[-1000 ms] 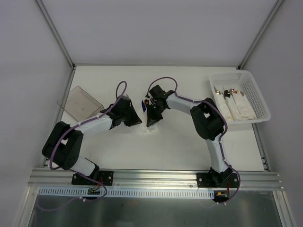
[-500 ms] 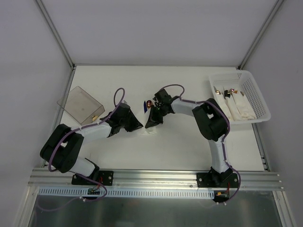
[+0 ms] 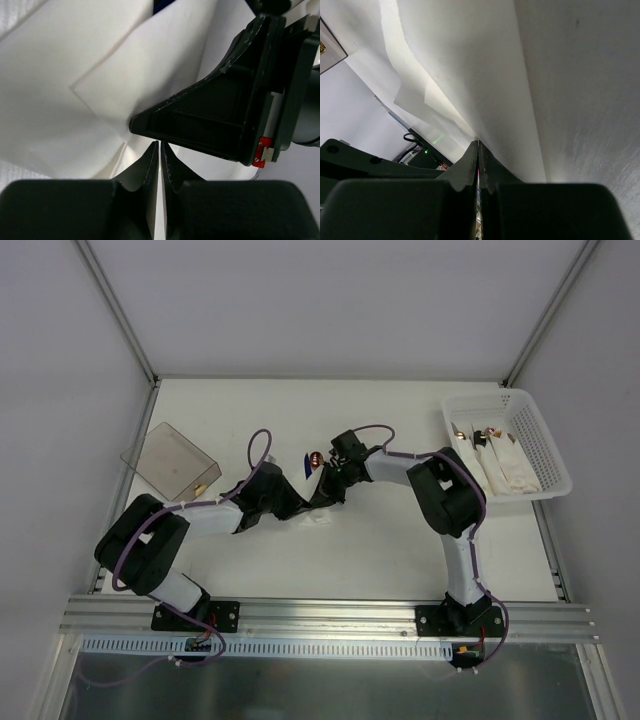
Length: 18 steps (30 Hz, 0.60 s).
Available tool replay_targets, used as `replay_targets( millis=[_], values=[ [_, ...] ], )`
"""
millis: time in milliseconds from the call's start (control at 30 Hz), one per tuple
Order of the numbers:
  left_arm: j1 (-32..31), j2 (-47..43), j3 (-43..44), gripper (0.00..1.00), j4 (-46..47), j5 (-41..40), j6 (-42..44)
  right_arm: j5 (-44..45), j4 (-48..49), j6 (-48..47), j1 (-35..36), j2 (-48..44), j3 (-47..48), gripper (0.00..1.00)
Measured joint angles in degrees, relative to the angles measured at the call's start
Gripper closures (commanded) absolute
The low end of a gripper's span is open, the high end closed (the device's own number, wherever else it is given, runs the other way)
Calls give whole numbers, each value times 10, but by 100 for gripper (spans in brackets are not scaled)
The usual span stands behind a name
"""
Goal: Place the utensils on the paper napkin and roll it up
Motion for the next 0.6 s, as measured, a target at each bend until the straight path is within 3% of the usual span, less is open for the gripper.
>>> replay_targets(
  millis=[600],
  values=[
    [-33, 50, 11, 97, 17, -4, 17, -25, 2, 2, -13, 7, 0, 100]
  ],
)
